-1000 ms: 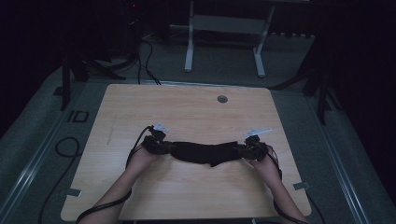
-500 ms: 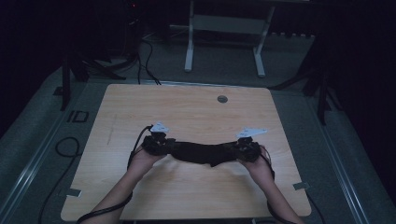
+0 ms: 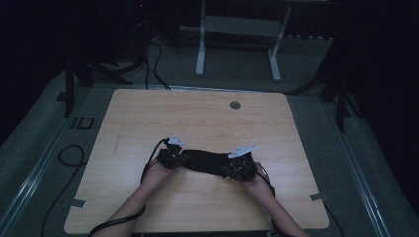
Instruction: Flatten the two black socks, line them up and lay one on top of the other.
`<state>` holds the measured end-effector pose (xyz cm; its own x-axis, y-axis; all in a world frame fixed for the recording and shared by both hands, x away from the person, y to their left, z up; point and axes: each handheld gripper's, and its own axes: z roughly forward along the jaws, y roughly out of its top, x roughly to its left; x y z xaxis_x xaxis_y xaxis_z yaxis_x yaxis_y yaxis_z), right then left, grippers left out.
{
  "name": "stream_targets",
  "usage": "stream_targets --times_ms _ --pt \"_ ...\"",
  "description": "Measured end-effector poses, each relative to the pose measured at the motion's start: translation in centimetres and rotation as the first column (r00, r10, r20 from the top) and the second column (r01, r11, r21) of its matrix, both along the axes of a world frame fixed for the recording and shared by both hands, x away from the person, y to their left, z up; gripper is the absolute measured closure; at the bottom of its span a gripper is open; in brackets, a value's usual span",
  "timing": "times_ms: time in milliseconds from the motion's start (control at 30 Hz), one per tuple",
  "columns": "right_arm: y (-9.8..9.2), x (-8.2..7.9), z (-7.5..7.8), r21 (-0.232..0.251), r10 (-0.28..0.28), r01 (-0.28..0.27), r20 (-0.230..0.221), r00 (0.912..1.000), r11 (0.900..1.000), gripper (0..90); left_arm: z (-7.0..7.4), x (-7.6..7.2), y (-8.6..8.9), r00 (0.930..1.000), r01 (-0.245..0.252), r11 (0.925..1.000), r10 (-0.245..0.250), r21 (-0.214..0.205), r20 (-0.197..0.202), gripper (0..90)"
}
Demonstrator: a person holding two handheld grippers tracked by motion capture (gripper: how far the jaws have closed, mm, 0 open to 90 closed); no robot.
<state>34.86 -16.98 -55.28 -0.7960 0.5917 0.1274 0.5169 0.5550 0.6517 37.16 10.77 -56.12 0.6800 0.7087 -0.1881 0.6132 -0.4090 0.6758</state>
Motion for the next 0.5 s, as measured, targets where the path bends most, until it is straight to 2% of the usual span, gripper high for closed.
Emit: stream_targets --times_ms 267,433,500 --pt "-0.18 -0.29 -0.29 0.018 0.008 -0.008 -0.002 1.0 0.9998 89.8 -0.08 -0.11 0.18 1.0 -0.004 1.0 0.004 -0.002 -0.002 88.9" --pt "0.11 -0.95 -0.74 0.004 0.031 -0.031 0.071 0.997 0.9995 90.0 -0.2 -0.2 0.43 0.9999 -0.015 0.9997 0.015 -0.019 -0.003 88.9" --pt "0.13 -1.0 -0.71 0.01 0.023 -0.023 0.059 0.998 0.9997 90.0 -0.21 -0.25 0.46 0.9999 -0.016 0.9996 0.016 -0.022 -0.005 88.8"
